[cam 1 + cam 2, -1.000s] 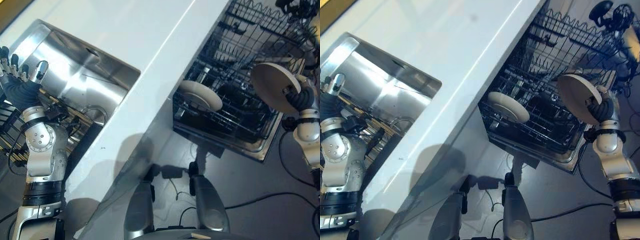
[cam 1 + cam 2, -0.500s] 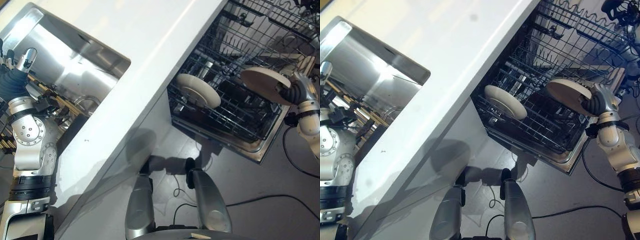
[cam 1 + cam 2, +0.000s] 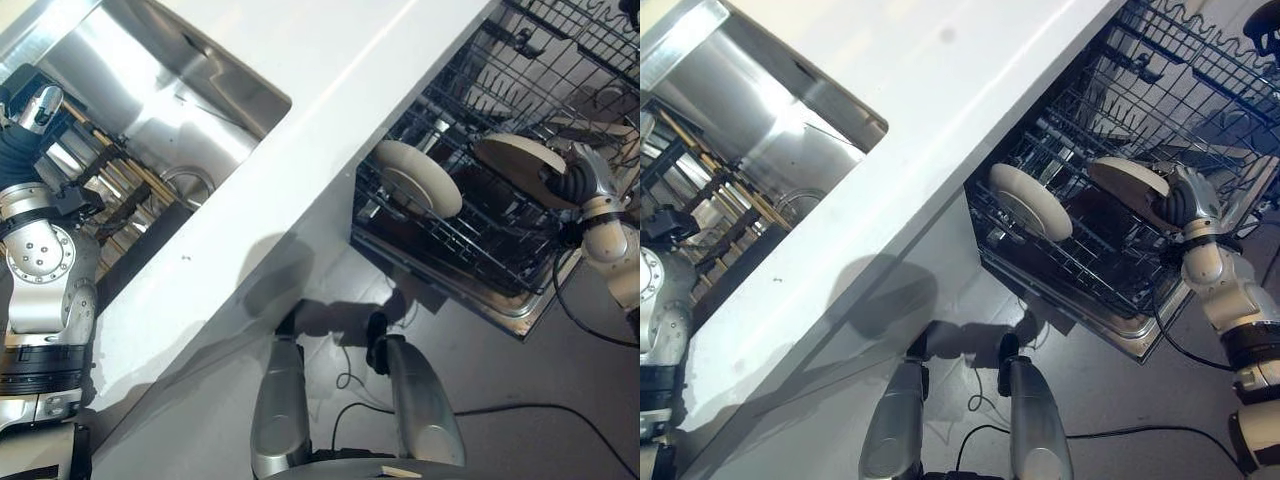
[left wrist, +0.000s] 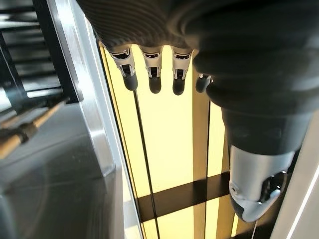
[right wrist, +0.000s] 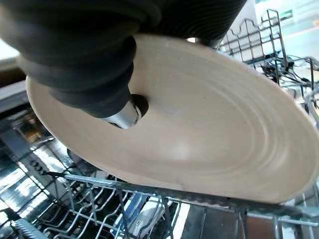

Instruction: Pick up plates and place into dishwasher.

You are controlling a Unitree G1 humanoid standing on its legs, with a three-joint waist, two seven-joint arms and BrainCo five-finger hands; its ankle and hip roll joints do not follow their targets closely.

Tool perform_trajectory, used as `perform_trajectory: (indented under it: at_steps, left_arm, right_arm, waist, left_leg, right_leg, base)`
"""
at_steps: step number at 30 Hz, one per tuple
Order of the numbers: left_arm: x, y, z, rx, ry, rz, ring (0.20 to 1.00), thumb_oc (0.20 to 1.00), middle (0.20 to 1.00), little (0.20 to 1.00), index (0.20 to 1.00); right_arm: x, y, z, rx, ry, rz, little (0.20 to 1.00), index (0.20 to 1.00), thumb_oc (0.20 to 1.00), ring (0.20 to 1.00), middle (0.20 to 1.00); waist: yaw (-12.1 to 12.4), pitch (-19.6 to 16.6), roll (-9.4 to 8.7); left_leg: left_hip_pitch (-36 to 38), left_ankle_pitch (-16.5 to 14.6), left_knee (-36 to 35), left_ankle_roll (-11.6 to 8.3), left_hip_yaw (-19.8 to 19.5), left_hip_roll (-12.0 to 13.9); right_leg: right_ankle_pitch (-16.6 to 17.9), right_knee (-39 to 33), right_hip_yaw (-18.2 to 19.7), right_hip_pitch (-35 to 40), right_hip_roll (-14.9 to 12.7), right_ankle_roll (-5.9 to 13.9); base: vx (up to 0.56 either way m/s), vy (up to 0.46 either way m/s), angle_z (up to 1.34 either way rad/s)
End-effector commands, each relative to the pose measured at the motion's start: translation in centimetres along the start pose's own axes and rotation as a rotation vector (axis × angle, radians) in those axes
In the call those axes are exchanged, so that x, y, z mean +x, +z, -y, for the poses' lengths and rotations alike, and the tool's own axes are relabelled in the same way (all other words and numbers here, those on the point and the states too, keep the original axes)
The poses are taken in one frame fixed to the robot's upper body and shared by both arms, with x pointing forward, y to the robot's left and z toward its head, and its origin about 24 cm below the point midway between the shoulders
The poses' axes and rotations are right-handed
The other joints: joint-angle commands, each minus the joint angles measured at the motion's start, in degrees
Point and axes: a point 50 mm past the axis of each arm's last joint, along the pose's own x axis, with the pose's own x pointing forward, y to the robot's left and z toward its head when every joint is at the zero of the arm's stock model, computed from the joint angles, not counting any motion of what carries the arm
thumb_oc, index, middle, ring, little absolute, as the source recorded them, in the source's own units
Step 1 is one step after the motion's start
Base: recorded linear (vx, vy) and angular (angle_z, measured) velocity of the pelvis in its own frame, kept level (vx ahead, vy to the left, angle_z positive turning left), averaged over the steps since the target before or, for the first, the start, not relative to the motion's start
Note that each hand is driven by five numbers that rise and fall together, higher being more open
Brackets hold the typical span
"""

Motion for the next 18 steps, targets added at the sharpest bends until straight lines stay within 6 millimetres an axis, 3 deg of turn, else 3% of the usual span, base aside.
perform_trajectory:
  at_steps: [1,13,14,15,16,18]
  left_arm:
    - [0.0,0.6,1.2,-0.1,0.011,0.058,1.0,1.0,1.0,1.0,1.0]
    - [-0.2,0.5,1.0,-0.12,0.017,0.057,1.0,1.0,1.0,1.0,1.0]
    - [-0.3,0.5,1.0,-0.12,0.014,0.056,1.0,1.0,1.0,1.0,1.0]
    - [-0.4,0.5,1.0,-0.121,0.011,0.055,1.0,1.0,1.0,1.0,1.0]
    - [-0.4,0.4,1.0,-0.121,0.011,0.052,1.0,1.0,1.0,1.0,1.0]
    - [-0.5,0.3,0.9,-0.122,0.012,0.044,1.0,1.0,1.0,1.0,1.0]
  right_arm:
    - [0.0,1.5,-2.5,0.089,0.086,0.055,0.2,0.2,0.2,0.2,0.2]
    - [-0.3,0.5,-3.0,0.144,0.035,-0.025,0.2,0.2,0.2,0.2,0.2]
    - [-0.3,0.3,-3.0,0.149,0.028,-0.033,0.432,0.432,0.432,0.432,0.432]
    - [-0.4,0.3,-2.9,0.153,0.017,-0.036,0.884,0.884,0.884,0.884,0.884]
    - [-0.5,0.1,-2.9,0.159,0.004,-0.044,1.0,1.0,1.0,1.0,1.0]
    - [-0.5,0.0,-2.5,0.176,-0.022,-0.05,1.0,1.0,1.0,1.0,1.0]
  waist:
    - [0.6,2.1,0.16]
    - [0.5,2.2,1.29]
    - [0.4,2.0,1.26]
    - [0.4,1.7,1.24]
    - [0.2,1.4,1.21]
    - [0.0,0.8,1.08]
  left_leg:
    - [-3.3,8.8,-3.1,0.41,-0.2,3.1]
    - [-2.9,9.2,-4.0,0.73,0.3,2.5]
    - [-2.6,9.1,-4.1,0.76,0.4,2.5]
    - [-2.3,9.0,-4.2,0.76,0.5,2.6]
    - [-1.9,8.9,-4.4,0.8,0.6,2.6]
    - [-1.4,8.7,-4.6,0.84,0.9,2.6]
  right_leg:
    - [-1.5,0.1,2.7,0.6,0.1,3.42]
    - [-0.7,-1.2,2.7,1.1,-0.6,3.56]
    - [-0.6,-1.7,2.7,1.5,-0.6,3.56]
    - [-0.5,-2.1,2.7,1.8,-0.7,3.58]
    - [-0.4,-2.5,2.7,2.1,-0.8,3.63]
    - [-0.1,-3.3,2.8,2.8,-1.1,3.68]
  base:
    - [-0.03,0.006,0.11]
    - [-0.02,-0.001,0.01]
    - [0.0,0.0,0.0]
    - [0.0,0.0,0.0]
    - [0.0,0.0,0.0]
    - [0.0,0.008,0.02]
